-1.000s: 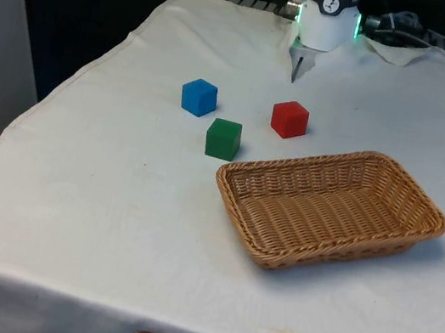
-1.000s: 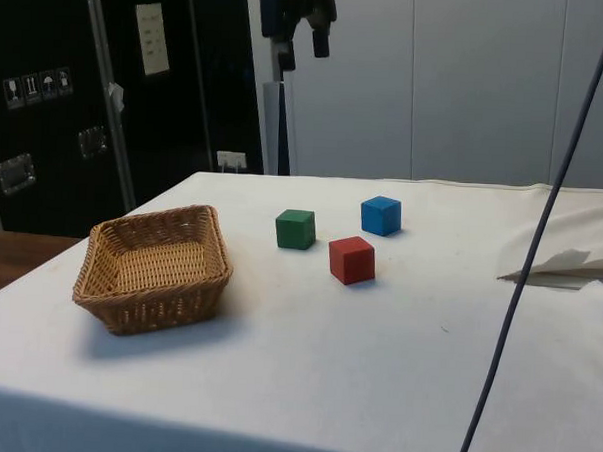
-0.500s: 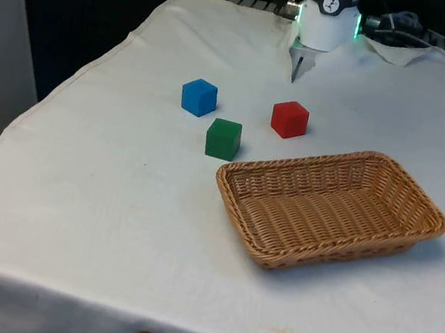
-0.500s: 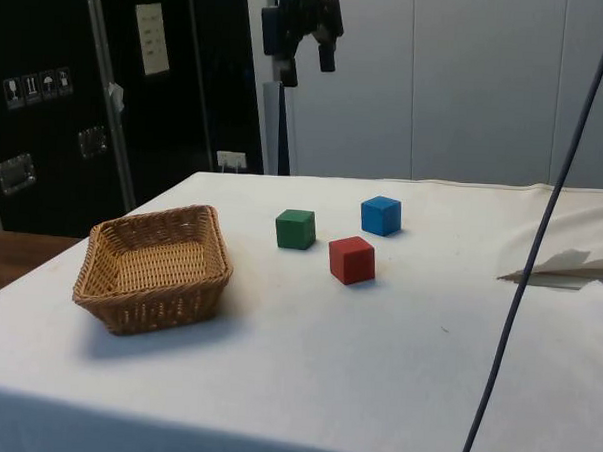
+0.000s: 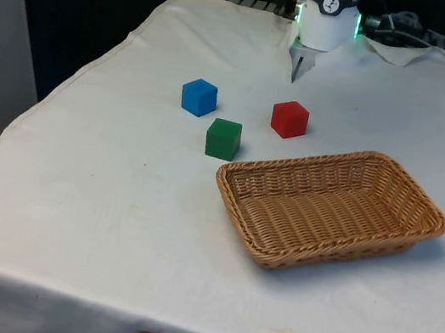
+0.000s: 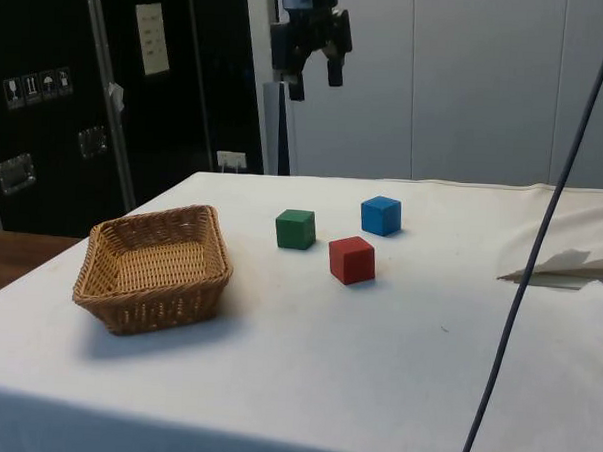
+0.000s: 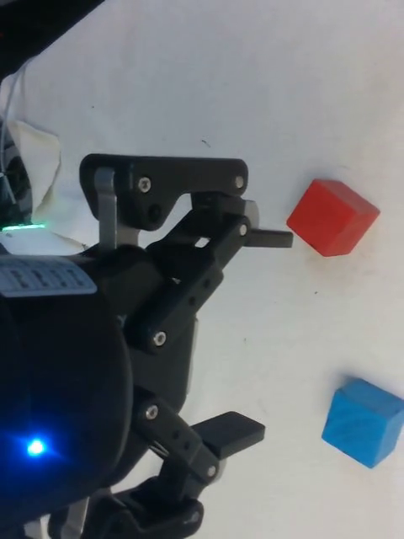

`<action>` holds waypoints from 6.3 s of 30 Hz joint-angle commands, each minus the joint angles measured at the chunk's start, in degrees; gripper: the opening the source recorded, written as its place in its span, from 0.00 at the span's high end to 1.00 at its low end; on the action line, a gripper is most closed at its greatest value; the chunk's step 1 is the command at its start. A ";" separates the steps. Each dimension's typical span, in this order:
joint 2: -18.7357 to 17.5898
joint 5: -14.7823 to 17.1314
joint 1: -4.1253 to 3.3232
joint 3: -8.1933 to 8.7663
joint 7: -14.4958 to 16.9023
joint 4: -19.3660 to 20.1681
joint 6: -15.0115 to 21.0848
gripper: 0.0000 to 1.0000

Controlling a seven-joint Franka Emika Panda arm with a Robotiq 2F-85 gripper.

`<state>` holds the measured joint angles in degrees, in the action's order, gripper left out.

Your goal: Pick up the blue cube and place it into the basket.

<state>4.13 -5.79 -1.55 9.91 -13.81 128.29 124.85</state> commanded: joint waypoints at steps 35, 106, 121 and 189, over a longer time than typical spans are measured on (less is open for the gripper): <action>-0.63 1.72 0.46 8.94 6.53 10.03 11.23 0.00; -17.99 6.59 0.92 11.34 9.80 12.20 29.16 0.00; -21.72 7.39 1.43 11.63 10.43 11.75 31.57 0.00; -11.69 3.15 0.86 13.81 8.37 10.37 21.08 0.98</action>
<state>-7.45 -1.66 -0.52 23.38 -4.64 138.83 146.16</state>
